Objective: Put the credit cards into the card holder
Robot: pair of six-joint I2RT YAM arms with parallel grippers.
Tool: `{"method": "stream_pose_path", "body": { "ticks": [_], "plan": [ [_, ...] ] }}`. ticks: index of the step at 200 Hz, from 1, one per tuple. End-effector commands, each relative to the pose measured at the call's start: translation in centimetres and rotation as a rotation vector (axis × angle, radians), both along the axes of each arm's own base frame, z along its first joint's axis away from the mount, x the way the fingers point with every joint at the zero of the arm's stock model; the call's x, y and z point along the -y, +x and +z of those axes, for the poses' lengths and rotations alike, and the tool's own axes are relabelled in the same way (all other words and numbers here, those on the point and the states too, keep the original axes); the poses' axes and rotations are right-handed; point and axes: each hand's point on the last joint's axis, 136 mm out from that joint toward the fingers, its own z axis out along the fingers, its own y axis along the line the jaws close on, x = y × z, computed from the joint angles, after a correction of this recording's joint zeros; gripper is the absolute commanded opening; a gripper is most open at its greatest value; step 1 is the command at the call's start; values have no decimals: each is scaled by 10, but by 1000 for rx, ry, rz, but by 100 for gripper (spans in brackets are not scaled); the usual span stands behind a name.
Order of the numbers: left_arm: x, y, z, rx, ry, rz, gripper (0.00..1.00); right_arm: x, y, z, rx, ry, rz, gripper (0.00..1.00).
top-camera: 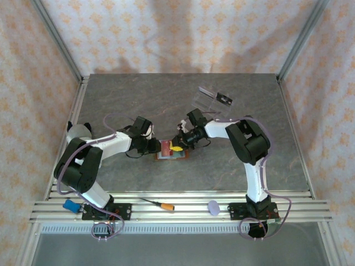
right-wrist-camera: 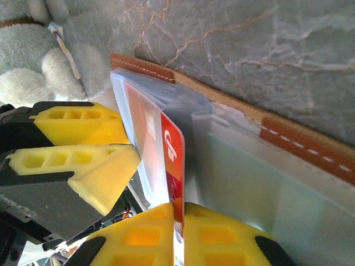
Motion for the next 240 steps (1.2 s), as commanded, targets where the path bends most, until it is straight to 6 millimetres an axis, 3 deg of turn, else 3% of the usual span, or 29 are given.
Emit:
{"method": "stream_pose_path", "body": {
  "ticks": [1,38,109,136,184,240],
  "plan": [
    [7,-13,0,-29,-19,-39,28,-9,-4,-16,48,-60,37,12],
    [11,-12,0,-33,-46,-32,28,-9,-6,-17,55,-82,41,12],
    [13,-13,3,-39,-56,-40,28,-32,-11,-9,77,-59,72,11],
    [12,-14,3,-34,-55,-35,29,-26,-13,-9,107,-86,85,19],
    [2,-14,14,2,-51,10,29,-11,-11,-10,161,-181,72,19],
    [-2,-17,9,-25,-34,2,23,-6,-8,-6,185,-206,55,23]
  ]
}}
